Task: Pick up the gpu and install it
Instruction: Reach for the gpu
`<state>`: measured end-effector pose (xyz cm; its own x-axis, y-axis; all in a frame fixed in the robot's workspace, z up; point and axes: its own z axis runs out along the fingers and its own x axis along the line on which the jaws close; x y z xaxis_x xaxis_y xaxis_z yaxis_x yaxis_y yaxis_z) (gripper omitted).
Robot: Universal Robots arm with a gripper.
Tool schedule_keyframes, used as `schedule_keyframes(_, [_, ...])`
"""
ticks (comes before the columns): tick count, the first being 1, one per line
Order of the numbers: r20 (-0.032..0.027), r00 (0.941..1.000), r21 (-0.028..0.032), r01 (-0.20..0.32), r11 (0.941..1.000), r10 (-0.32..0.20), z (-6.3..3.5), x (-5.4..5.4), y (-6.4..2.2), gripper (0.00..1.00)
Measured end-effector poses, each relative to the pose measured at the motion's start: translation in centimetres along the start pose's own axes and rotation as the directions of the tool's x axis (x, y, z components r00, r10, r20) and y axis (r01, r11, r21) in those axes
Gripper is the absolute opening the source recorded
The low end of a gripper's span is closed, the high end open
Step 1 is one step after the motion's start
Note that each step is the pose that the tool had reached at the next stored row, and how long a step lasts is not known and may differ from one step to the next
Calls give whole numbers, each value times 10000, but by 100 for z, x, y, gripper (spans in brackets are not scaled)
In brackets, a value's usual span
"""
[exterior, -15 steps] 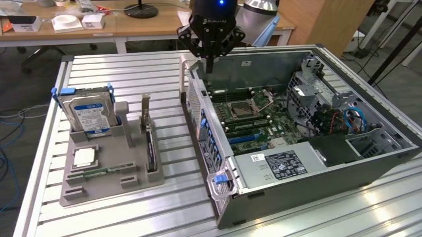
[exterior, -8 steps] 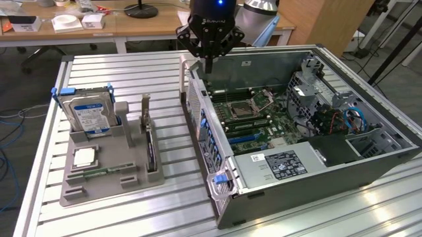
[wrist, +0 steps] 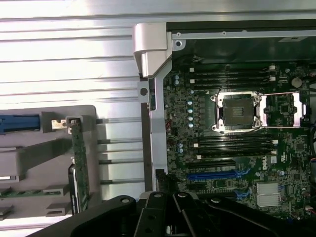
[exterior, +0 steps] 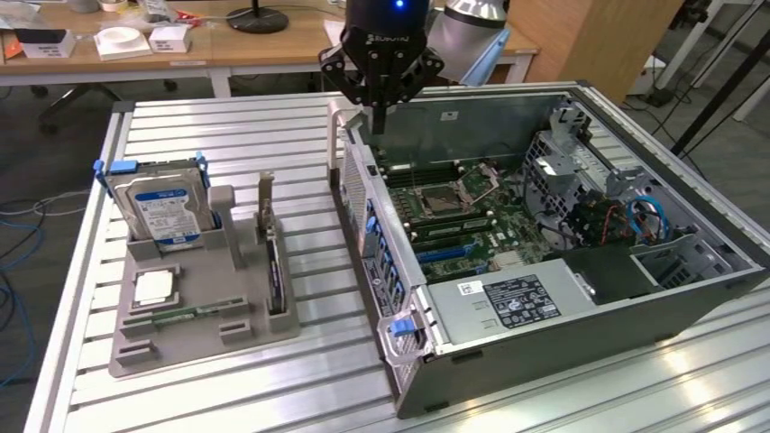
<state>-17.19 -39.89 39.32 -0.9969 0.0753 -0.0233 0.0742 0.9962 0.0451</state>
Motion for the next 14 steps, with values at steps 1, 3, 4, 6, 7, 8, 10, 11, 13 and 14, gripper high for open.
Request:
schedule_keyframes(1, [0,10000,0,-1,10000,1,0,3,0,11])
schedule_keyframes(3, [0,10000,1,0,10000,0,-1,9,-1,11])
schedule_keyframes(4, [0,10000,0,-1,10000,1,0,13,-1,11])
schedule_keyframes(6, [0,10000,0,0,10000,0,-1,19,-1,11])
schedule_keyframes(7, [-1,10000,1,0,10000,0,-1,21,-2,11])
schedule_keyframes(8, [0,10000,1,0,10000,0,-1,24,-2,11])
schedule_keyframes(10, [0,10000,0,0,10000,0,-1,30,-2,11])
schedule_keyframes(11, [0,10000,0,0,10000,0,-1,33,-2,11])
schedule_keyframes(13, [0,10000,0,0,10000,0,-1,38,-3,11])
schedule_keyframes(14, [0,10000,0,0,10000,0,-1,40,-3,11])
